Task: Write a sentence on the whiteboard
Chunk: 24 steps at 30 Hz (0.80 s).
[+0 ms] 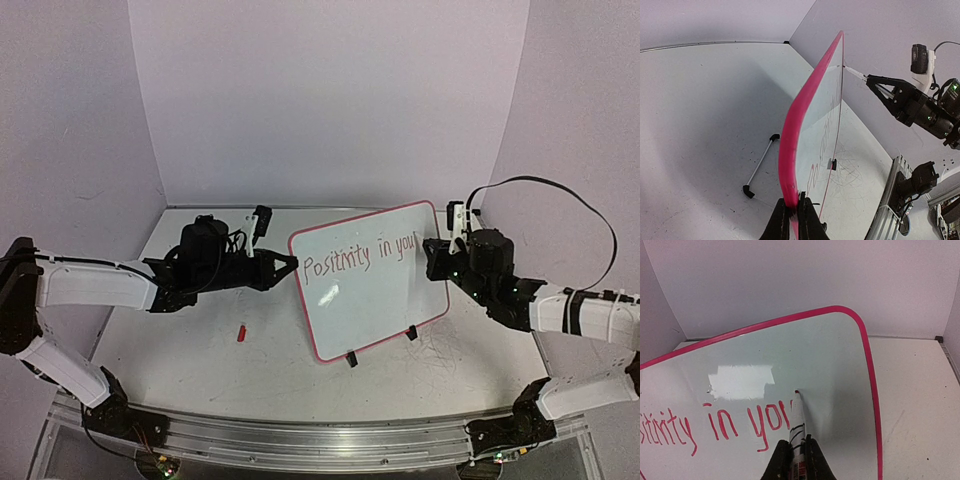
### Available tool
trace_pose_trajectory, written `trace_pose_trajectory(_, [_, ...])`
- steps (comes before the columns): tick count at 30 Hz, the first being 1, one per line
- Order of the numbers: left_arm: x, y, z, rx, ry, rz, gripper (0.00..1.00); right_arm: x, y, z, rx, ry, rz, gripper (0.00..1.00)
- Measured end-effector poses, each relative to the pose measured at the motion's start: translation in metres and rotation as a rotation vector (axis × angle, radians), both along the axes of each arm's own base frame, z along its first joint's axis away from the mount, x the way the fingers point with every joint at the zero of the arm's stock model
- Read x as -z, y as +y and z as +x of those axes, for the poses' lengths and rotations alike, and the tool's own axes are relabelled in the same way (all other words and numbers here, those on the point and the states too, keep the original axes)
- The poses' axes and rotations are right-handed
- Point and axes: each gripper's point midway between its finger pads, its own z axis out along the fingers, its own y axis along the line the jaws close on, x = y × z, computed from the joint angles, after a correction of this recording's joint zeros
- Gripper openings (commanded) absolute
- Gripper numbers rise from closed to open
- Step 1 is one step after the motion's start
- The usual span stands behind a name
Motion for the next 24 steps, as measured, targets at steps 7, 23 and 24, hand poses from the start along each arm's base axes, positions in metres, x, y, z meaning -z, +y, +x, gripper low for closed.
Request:
trace_pose_trajectory(7, [0.0, 0.0, 0.0, 0.0, 0.0, 0.0, 0.0, 0.005, 0.001, 0.002, 0.002, 0.009, -0.008, 0.0])
trace_pose_trajectory(23, [0.0, 0.0, 0.0, 0.0, 0.0, 0.0, 0.0, 0.014, -0.003, -0.002, 0.005, 0.023, -0.01, 0.0])
trace_pose_trajectory(24, [0.0, 0.0, 0.0, 0.0, 0.0, 0.0, 0.0, 0.016, -0.004, -0.003, 0.006, 0.026, -0.01, 0.0])
